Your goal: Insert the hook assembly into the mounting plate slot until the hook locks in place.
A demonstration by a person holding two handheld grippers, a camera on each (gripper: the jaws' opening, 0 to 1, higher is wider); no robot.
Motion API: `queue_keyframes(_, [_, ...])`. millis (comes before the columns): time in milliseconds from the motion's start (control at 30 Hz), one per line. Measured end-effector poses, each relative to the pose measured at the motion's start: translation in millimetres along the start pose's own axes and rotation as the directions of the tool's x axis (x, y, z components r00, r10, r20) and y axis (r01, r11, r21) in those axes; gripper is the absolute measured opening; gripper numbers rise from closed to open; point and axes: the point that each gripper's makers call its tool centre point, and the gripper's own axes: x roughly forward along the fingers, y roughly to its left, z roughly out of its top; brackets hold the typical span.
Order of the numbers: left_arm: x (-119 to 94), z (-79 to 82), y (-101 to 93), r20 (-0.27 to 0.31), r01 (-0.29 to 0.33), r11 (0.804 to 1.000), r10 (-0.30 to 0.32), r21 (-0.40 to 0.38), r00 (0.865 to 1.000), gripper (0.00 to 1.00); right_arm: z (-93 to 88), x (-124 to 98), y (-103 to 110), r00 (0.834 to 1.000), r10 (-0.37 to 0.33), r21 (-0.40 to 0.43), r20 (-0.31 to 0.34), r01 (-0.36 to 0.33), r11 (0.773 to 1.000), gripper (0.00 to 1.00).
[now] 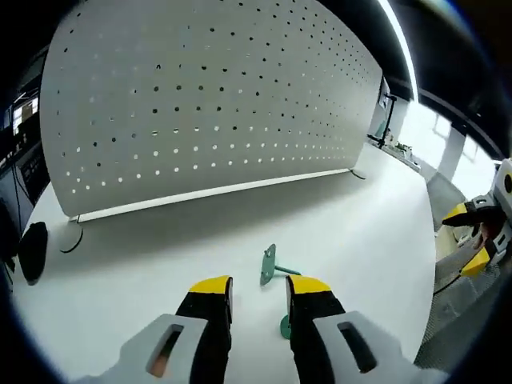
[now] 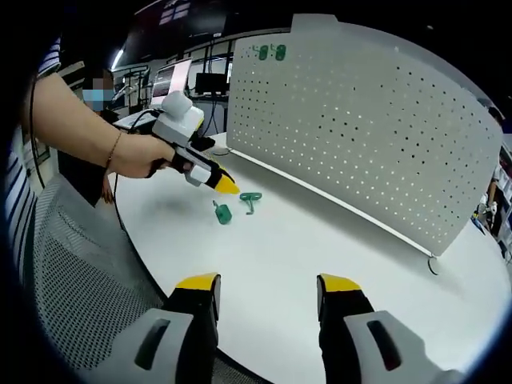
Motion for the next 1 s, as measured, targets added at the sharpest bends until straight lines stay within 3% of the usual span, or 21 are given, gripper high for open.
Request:
queue_keyframes(100, [4, -2.8, 1.0, -0.009, -0.004, 0.997, 0.005, 0.072, 1.000, 0.19, -0.5, 1, 1, 1.000, 0.004, 0.005, -0.003, -0.004, 1.000, 0.46])
queue_keyframes(633, [24, -6.6, -4.8, -0.009, 0.037, 0.998, -0.037, 0.057, 0.999, 0.15, -4.0, 4, 1, 1.000, 0.014, 0.016, -0.020, -0.014, 1.000, 0.45])
queue_keyframes(1000, [27, -6.7, -9.6, 0.004, 0.034, 0.996, -0.034, 0.082, 0.999, 0.04, -5.4, 5, 2, 0.999, 0.020, 0.015, -0.028, -0.019, 1.000, 0.44])
